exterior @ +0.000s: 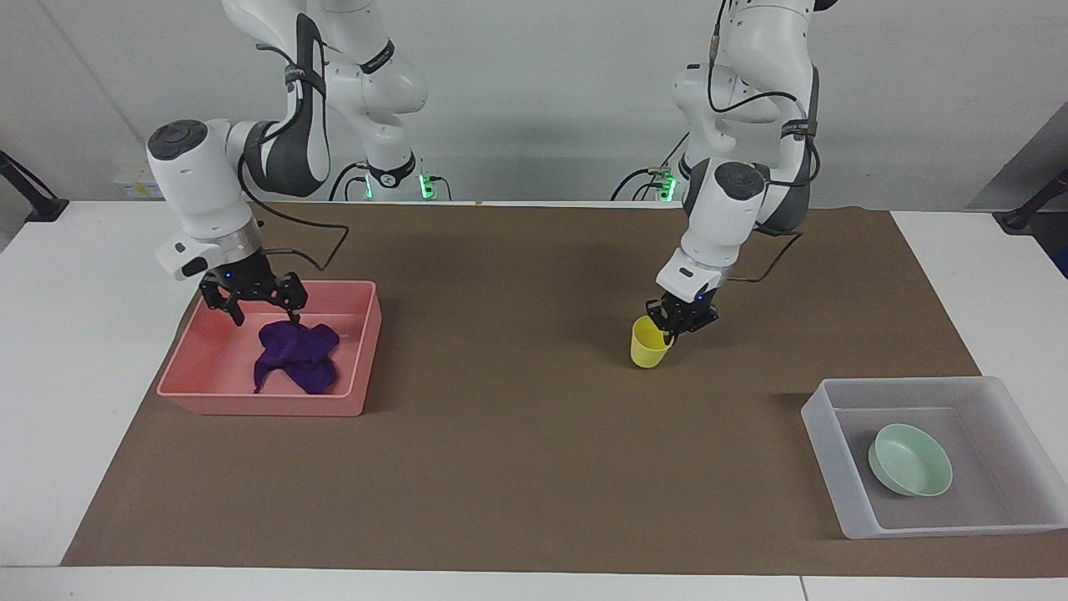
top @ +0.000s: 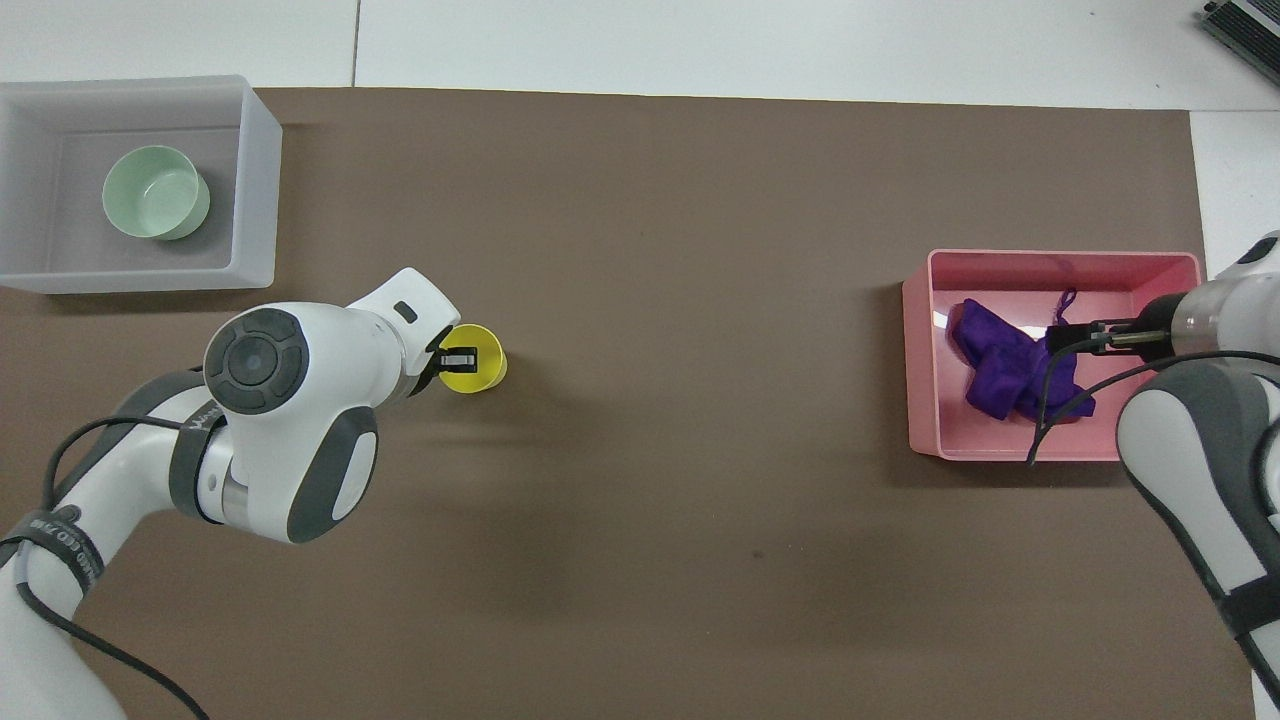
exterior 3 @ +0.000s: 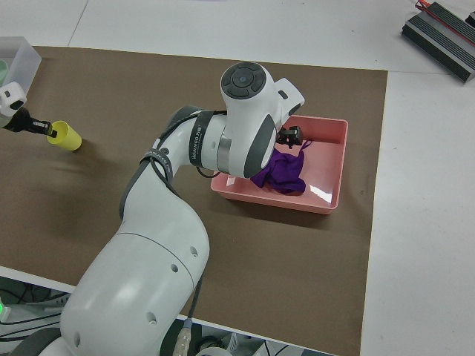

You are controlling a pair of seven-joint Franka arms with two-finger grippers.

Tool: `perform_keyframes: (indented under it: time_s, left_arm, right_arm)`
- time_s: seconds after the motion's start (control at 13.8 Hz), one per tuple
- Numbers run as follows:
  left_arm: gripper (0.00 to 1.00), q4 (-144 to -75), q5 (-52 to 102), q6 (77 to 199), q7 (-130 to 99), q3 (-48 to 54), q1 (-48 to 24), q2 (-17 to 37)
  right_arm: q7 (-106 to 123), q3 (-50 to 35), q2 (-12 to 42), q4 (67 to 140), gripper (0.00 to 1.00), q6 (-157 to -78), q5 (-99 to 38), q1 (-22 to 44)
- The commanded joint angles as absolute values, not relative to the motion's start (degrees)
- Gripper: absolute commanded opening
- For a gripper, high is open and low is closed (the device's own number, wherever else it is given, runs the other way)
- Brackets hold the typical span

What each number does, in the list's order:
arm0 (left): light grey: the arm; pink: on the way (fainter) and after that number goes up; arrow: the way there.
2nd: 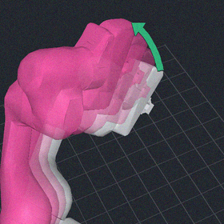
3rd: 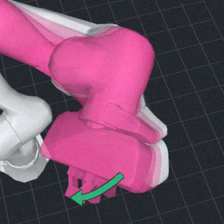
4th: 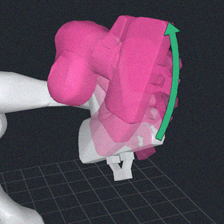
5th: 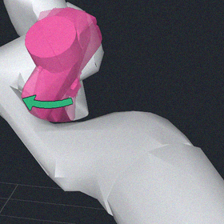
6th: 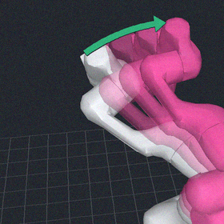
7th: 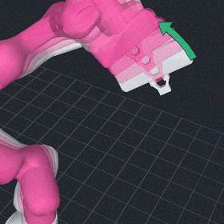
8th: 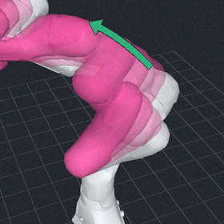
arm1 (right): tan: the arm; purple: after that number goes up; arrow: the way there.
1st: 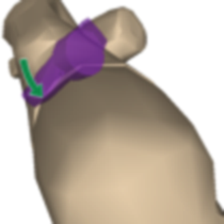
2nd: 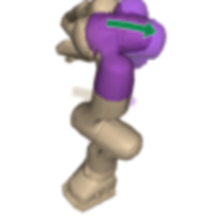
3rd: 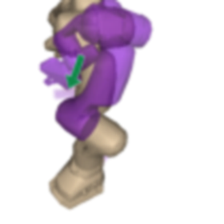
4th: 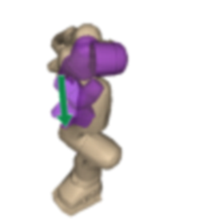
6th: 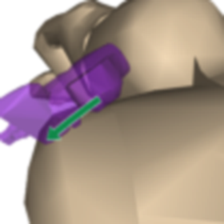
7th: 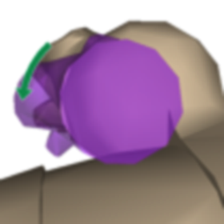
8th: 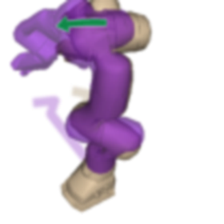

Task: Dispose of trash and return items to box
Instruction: 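Lift the yellow cup into the white box with the left gripper, then lower the yellow cup into the green bowl and open the left gripper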

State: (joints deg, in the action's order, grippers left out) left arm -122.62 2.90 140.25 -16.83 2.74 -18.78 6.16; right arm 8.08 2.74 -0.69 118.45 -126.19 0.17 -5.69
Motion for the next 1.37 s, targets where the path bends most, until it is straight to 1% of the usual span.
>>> perform_keyframes:
  time_s: [0.0,0.22,0.43,0.58,0.72,0.87,1.01,1.3]
  left_arm:
    - [0.0,-116.65,1.76,134.66,-15.57,2.72,-14.96,5.89]
    - [0.0,-108.75,1.67,132.2,-11.96,2.72,-10.21,8.87]
    - [0.0,-98.2,-0.08,126.49,-8.54,2.81,-5.2,13.26]
    - [0.0,-93.97,-0.09,125.6,-4.5,2.81,-1.86,15.19]
    - [0.0,-91.25,0.09,125.42,-0.11,2.9,2.09,16.87]
    - [0.0,-85.55,0.09,121.23,3.32,2.9,5.26,20.11]
    - [0.0,-78.87,0.09,118.66,4.83,2.81,6.58,24.24]
    - [0.0,-69.63,0.09,115.93,6.15,3.16,9.75,31.8]
  right_arm:
    - [4.75,2.02,-2.02,113.92,1.0,-119.12,-0.18,-4.93]
    - [1.42,1.93,-2.11,108.12,1.0,-112.08,-0.18,-3.17]
    - [-1.22,0.89,-2.46,103.9,1.0,-107.5,-0.26,-2.29]
    - [-2.45,-0.17,-2.64,101.53,1.0,-104.95,-0.35,-2.29]
    - [-4.65,-1.49,-2.55,98.19,1.0,-101.62,-0.35,-2.29]
    - [-6.23,-2.02,-1.76,94.41,1.0,-97.49,-0.35,-2.29]
    - [-6.85,-2.02,-1.93,94.48,1.0,-96.34,-0.35,-2.37]
    - [-6.94,-2.02,-2.11,94.75,1.0,-96.24,-0.26,-2.29]
